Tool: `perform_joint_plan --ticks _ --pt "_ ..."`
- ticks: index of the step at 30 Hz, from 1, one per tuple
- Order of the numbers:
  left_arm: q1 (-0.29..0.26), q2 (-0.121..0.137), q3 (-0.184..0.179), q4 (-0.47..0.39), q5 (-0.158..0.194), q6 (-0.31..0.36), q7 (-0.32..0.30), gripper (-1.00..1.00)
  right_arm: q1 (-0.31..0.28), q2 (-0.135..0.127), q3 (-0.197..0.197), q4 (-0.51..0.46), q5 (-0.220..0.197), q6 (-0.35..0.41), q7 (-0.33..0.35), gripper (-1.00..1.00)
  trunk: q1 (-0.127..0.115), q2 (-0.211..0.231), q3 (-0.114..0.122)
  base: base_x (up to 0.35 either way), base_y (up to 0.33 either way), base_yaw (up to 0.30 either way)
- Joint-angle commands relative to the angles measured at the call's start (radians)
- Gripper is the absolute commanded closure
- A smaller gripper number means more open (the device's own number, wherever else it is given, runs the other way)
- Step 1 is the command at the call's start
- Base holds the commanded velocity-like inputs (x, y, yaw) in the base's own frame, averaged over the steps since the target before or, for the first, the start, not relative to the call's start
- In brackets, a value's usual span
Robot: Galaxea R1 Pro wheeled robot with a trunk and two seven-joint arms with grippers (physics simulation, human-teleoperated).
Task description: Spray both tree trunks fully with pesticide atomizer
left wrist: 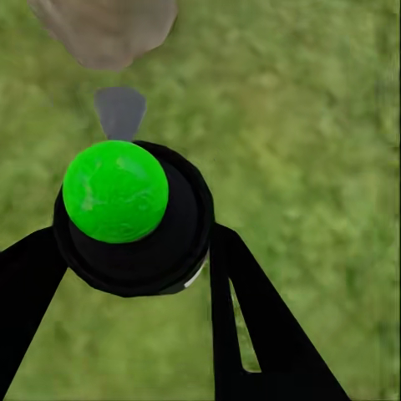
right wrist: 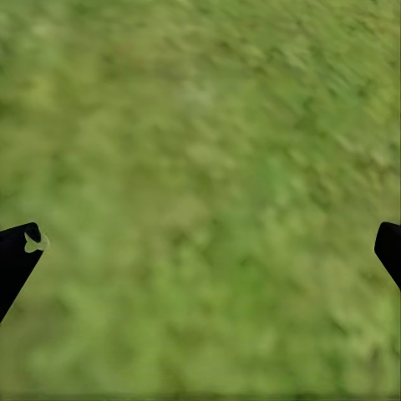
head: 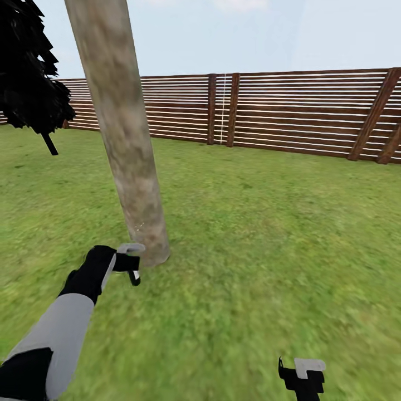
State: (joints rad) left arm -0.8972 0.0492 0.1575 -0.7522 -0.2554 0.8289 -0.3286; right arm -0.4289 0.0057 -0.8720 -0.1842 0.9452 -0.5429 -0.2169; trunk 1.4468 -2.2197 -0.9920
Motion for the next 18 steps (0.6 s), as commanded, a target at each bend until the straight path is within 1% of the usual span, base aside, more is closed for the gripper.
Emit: perform_joint_plan --ticks 1,2,3,5,6,7,8,9,10,11,14,15,17,18 --pt "-0.02 -0.023 0.003 -0.001 -0.026 0.006 -0.016 1.0 -0.001 0.0 -0.005 0.0 0.011 -0.002 -0.006 -1.0 0.0 0.0 -0.001 0.0 0.0 0.0" --pt "-0.031 -0.032 0.002 -0.001 -0.027 0.012 -0.018 1.0 -0.001 0.0 -0.005 0.0 0.011 -0.002 -0.006 -1.0 0.0 0.0 -0.001 0.0 0.0 0.0" --pt "-0.048 -0.036 0.002 -0.002 -0.027 0.033 -0.021 1.0 -0.001 0.0 -0.005 0.0 0.011 -0.002 -0.006 -1.0 0.0 0.0 -0.001 0.0 0.0 0.0" --pt "-0.074 -0.025 0.005 -0.002 -0.027 0.072 -0.023 1.0 -0.001 0.0 -0.006 0.0 0.011 -0.002 -0.006 -1.0 0.0 0.0 -0.001 0.0 0.0 0.0" --pt "-0.081 0.011 0.008 -0.002 -0.026 0.083 -0.024 1.0 -0.001 0.0 -0.006 0.0 0.011 -0.002 -0.006 -1.0 0.0 0.0 -0.001 0.0 0.0 0.0" --pt "-0.083 0.033 0.009 -0.001 -0.025 0.085 -0.025 1.0 -0.001 0.0 -0.006 0.0 0.011 -0.002 -0.006 -1.0 0.0 0.0 -0.001 0.0 0.0 0.0" --pt "-0.084 0.062 0.009 -0.001 -0.023 0.088 -0.029 1.0 -0.001 0.0 -0.006 0.0 0.011 -0.002 -0.006 -1.0 0.0 0.0 -0.001 0.0 0.0 0.0" --pt "-0.083 0.075 0.006 -0.001 -0.023 0.089 -0.034 1.0 -0.001 0.0 -0.006 0.0 0.011 -0.002 -0.006 -1.0 0.0 0.0 -0.001 0.0 0.0 0.0" --pt "-0.083 0.077 0.004 -0.001 -0.023 0.089 -0.039 1.0 -0.001 0.0 -0.005 0.0 0.011 -0.002 -0.006 -1.0 0.0 0.0 -0.001 0.0 0.0 0.0" --pt "-0.084 0.067 0.002 -0.001 -0.023 0.09 -0.041 1.0 -0.001 0.0 -0.005 0.0 0.011 -0.002 -0.006 -1.0 0.0 0.0 -0.001 0.0 0.0 0.0" --pt "-0.094 -0.001 -0.008 -0.001 -0.027 0.09 -0.04 1.0 -0.001 0.0 -0.005 0.0 0.011 -0.002 -0.006 -1.0 0.0 0.0 -0.001 0.0 0.0 0.0" --pt "-0.114 -0.015 -0.009 0.0 -0.029 0.093 -0.04 1.0 -0.001 0.0 -0.005 0.0 0.011 -0.002 -0.006 -1.0 0.0 0.0 -0.001 0.0 0.0 0.0" --pt "-0.127 -0.012 -0.011 0.0 -0.032 0.101 -0.04 1.0 -0.001 0.0 -0.006 0.0 0.011 -0.002 -0.006 -1.0 0.0 0.0 -0.001 0.003 0.0 0.156" --pt "-0.122 -0.001 -0.013 0.0 -0.035 0.104 -0.04 1.0 -0.001 0.0 -0.005 0.0 0.011 -0.002 -0.006 -1.0 0.0 0.0 -0.001 0.241 0.0 0.125"
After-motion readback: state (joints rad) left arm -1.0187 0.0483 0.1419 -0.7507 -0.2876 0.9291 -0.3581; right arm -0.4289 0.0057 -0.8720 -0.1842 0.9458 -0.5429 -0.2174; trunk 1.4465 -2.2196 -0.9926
